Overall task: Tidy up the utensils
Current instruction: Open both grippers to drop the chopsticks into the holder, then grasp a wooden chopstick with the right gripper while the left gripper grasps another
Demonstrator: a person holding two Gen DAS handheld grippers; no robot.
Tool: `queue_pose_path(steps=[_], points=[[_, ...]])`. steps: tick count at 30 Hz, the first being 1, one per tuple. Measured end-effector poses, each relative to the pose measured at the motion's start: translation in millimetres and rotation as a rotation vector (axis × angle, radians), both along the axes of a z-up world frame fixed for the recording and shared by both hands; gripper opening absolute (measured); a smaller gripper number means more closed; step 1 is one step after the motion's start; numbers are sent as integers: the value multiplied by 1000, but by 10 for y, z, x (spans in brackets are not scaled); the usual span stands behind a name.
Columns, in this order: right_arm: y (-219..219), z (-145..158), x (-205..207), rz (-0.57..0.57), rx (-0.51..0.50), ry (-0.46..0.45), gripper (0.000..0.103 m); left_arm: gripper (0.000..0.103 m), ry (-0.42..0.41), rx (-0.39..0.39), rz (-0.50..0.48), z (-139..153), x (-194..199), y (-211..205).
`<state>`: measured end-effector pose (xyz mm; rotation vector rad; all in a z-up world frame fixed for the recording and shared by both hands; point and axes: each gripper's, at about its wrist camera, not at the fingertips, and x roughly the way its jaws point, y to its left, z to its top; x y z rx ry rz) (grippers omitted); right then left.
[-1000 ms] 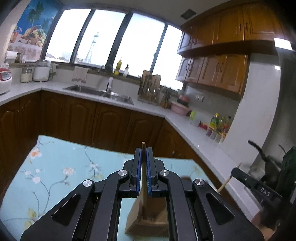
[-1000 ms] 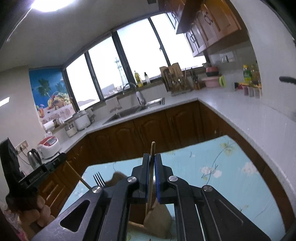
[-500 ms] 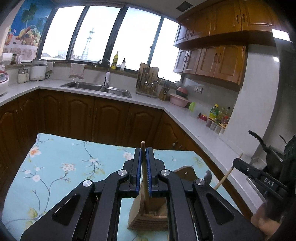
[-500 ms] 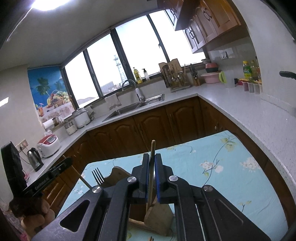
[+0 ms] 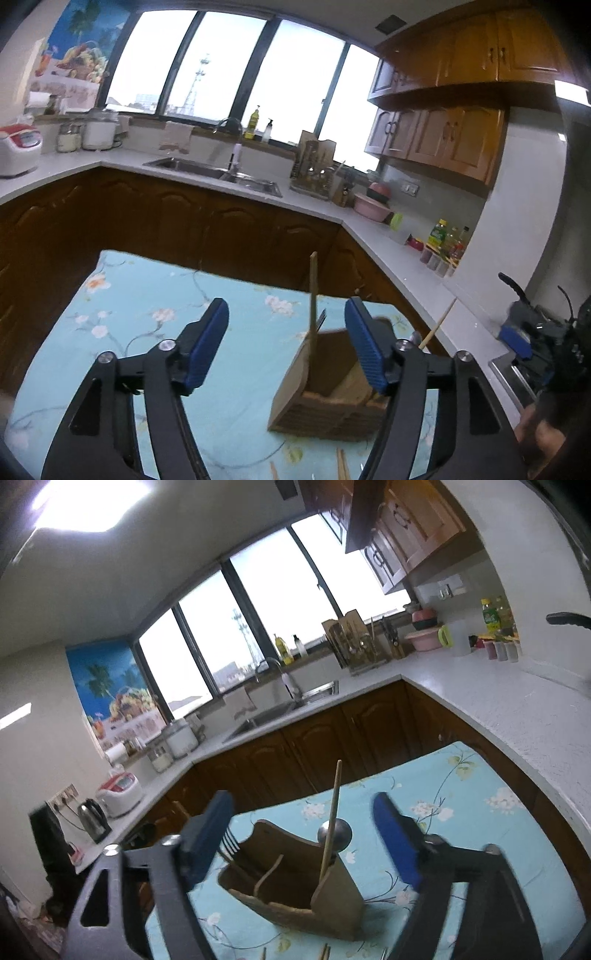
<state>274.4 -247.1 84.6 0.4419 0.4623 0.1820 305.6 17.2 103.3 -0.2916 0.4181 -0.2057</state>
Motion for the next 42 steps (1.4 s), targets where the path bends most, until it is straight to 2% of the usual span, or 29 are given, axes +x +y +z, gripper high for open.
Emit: queue_pose_path(steps=[3, 9, 21, 31, 42], points=[[-16, 23, -151, 2, 11, -15, 94, 75, 21, -15, 20, -60, -194, 126], [-24, -60, -487, 4, 19, 15, 94, 80, 66, -30, 52, -226, -610, 327], [-24, -627, -1160, -11, -6, 171, 95, 82, 168, -12, 75, -708, -1338, 485], [25, -883, -1544, -6, -80, 244, 95, 82, 258, 15, 50, -1106, -1568, 380], [196, -1031, -1580, 32, -117, 280, 95, 82, 299, 35, 22, -1254, -1592, 294]])
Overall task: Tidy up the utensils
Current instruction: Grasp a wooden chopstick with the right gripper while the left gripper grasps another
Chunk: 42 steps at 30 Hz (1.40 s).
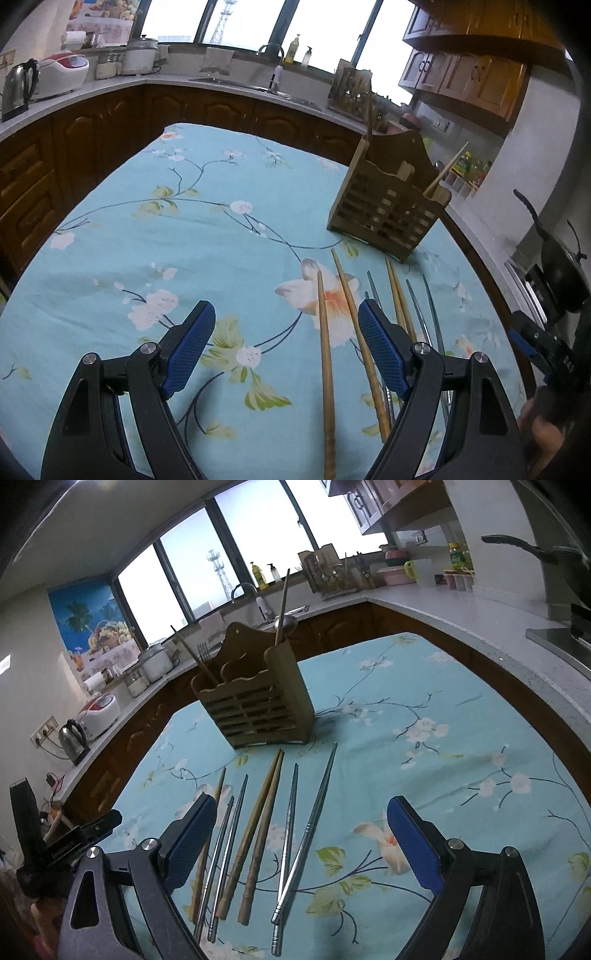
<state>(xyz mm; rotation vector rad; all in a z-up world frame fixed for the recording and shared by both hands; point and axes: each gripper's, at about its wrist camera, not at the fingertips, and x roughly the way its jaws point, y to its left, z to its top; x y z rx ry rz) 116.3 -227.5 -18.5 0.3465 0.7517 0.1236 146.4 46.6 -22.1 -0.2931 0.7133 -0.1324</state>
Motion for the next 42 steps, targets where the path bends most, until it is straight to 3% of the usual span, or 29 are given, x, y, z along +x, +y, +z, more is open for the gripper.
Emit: queue_pose_path(steps=[14, 17, 20, 24, 32, 38, 42], points=[[264, -84, 265, 67, -38, 25, 92, 81, 64, 38, -30, -103, 232, -102], [286, -128, 349, 78, -38, 41, 81, 79, 78, 57, -53, -108, 312, -174], [325, -213, 484, 96, -41, 82, 59, 61, 104, 79, -92, -133, 413, -271], [394, -346, 647, 122, -27, 135, 39, 51, 148, 66, -127, -194, 537, -344], [555, -554, 955, 171, -32, 206, 26, 35, 210, 89, -177, -341, 756, -474], [676, -780, 1185, 195, -97, 293, 17, 23, 244, 99, -207, -443, 931, -536], [683, -789, 1297, 196, -123, 295, 14, 19, 234, 116, -227, -464, 1020, -600]])
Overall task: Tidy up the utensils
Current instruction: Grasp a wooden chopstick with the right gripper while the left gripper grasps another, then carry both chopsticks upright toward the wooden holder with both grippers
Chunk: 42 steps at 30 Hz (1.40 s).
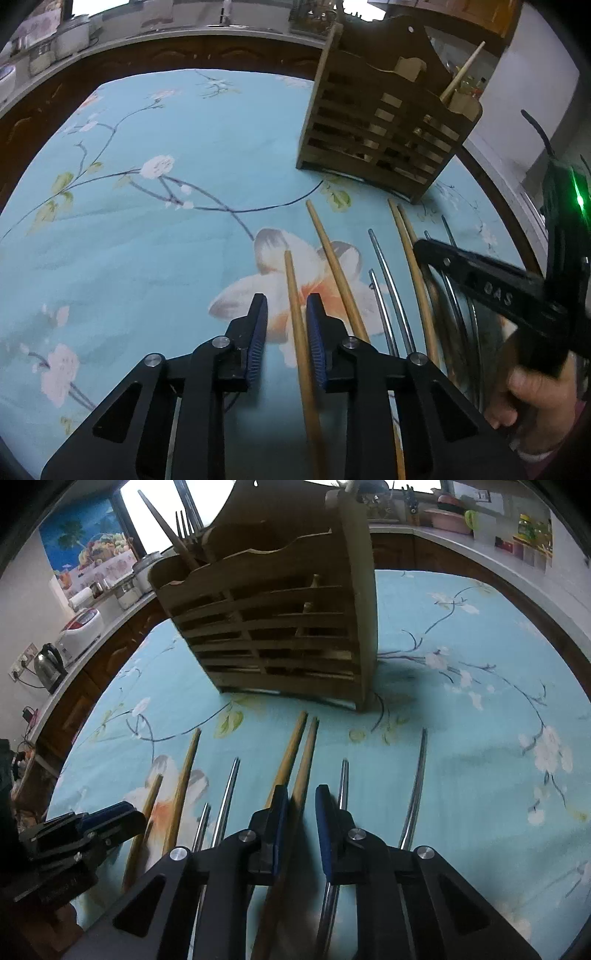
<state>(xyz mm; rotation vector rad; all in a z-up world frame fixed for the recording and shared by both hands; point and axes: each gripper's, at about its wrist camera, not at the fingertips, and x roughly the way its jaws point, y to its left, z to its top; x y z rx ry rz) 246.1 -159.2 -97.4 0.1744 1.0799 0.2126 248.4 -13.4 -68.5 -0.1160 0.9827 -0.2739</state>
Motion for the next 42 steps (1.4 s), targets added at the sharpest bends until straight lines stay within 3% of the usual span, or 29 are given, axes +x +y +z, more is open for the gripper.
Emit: queue_pose_path(steps=[5, 9, 13, 17, 25, 32, 42], points=[[21, -6, 195, 9, -22, 12, 15, 17, -6, 47, -43, 3, 82, -117], [57, -12, 282, 21, -45, 7, 15, 7, -21, 84, -62, -1, 105, -174], [57, 2, 253, 25, -74, 4, 8, 5, -17, 57, -65, -1, 130, -146], [-35, 71, 180, 7, 1, 6, 5, 4, -33, 14, -61, 95, 59, -58], [-251, 739, -301, -3, 137, -119, 5, 4, -140, -107, -30, 676, -252, 200], [-295, 1223, -495, -2, 167, -213, 5, 4, -263, -144, -32, 1234, -565, 339], [-445, 1876, -712, -38, 183, -391, 5, 4, -417, -190, -28, 1779, -894, 482]])
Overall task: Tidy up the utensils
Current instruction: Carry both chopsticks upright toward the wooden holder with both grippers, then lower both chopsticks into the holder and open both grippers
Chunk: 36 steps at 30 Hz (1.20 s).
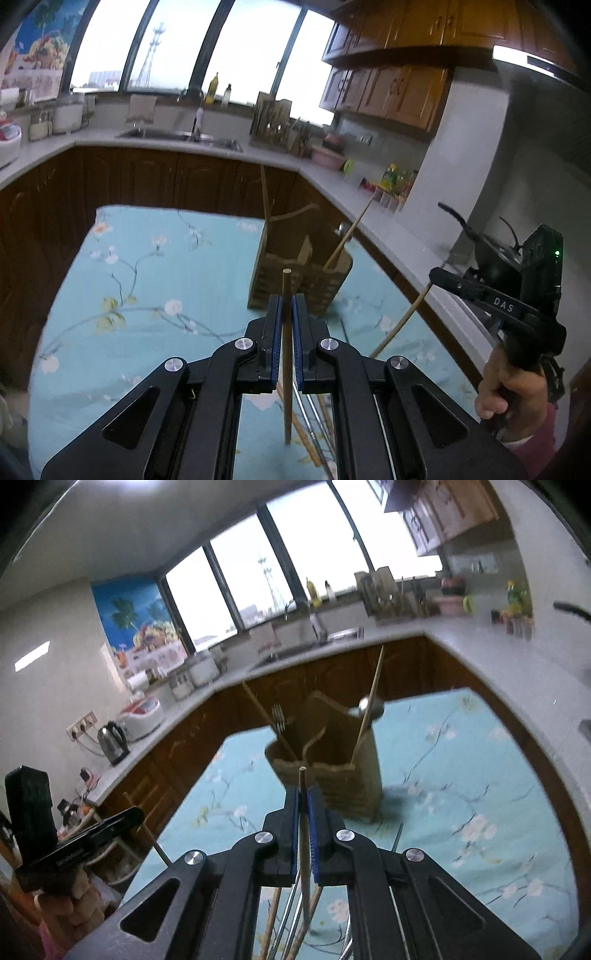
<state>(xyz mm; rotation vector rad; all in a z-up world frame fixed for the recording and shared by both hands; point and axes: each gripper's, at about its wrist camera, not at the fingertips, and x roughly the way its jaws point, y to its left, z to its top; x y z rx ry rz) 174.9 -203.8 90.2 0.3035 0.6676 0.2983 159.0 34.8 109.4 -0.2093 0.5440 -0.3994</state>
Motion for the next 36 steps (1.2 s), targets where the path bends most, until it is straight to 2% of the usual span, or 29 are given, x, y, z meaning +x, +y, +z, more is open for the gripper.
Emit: queue_pose_path(steps=[7, 27, 36], points=[[-107, 161, -29, -32, 3, -45, 5, 4, -37, -14, 18, 113, 38, 8], [-215, 113, 43, -50, 10, -49, 5, 4, -45, -36, 39, 145, 220, -68], [-249, 196, 157, -67, 20, -78, 5, 4, -69, -39, 46, 238, 346, -97]])
